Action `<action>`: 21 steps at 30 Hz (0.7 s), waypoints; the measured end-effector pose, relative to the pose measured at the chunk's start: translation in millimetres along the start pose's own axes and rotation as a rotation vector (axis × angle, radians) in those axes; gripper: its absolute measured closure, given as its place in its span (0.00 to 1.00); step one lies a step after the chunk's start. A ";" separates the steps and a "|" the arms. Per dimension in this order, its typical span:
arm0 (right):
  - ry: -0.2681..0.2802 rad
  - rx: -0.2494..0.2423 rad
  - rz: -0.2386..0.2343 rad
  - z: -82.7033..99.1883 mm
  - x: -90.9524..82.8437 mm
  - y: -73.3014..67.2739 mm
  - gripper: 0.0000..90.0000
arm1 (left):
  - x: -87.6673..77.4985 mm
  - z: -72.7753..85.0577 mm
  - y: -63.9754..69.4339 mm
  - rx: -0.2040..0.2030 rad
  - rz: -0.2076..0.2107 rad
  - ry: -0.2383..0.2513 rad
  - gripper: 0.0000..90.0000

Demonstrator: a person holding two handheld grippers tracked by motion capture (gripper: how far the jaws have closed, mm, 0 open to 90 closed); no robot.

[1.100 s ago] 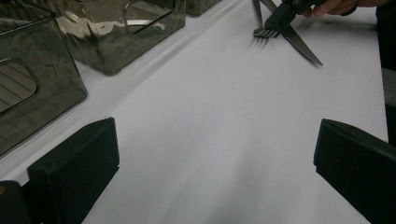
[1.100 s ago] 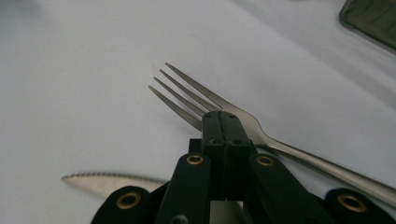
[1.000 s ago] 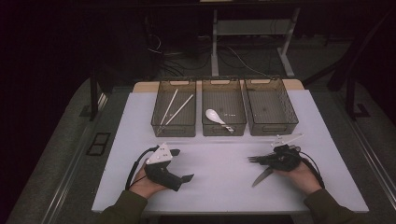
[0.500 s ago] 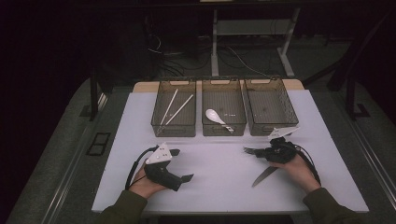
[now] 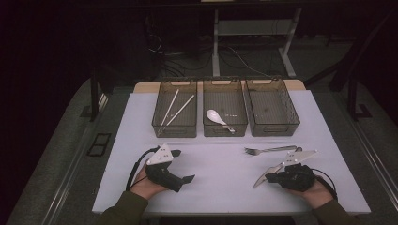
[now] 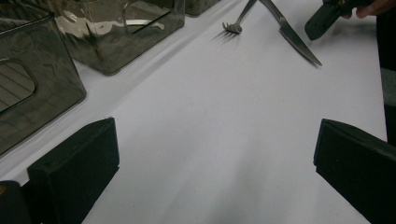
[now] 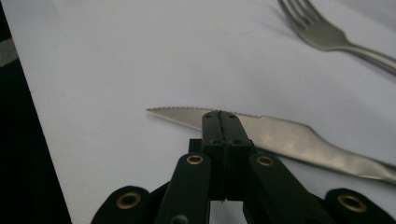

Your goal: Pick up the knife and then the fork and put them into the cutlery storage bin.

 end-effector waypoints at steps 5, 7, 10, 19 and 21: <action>-0.023 -0.017 0.003 0.3 9.6 -2.3 1.00 | 0.1 -0.1 0.3 0.000 0.000 0.000 0.00; -0.018 -0.025 0.005 -1.5 11.5 -1.7 1.00 | 0.1 -0.2 -0.2 -0.003 0.000 0.002 0.00; -0.013 -0.033 0.017 -5.0 14.9 0.2 1.00 | 0.8 0.0 0.0 -0.006 0.001 0.003 0.00; -0.008 -0.034 0.036 -21.4 29.2 13.2 1.00 | 1.0 0.1 -0.1 -0.008 -0.001 0.000 0.00; -0.002 -0.031 0.036 -24.0 31.8 16.2 1.00 | 1.4 0.1 0.0 -0.010 -0.001 0.000 0.00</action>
Point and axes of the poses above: each handheld gripper's, and its own axes: x roughly forward along the jaws, z roughly out of its underside, y roughly to its right, the point moved 7 cm from there along x, roughly forward along the jaws, and after that the axes turned 10 degrees about -x, right-handed, at the moved point
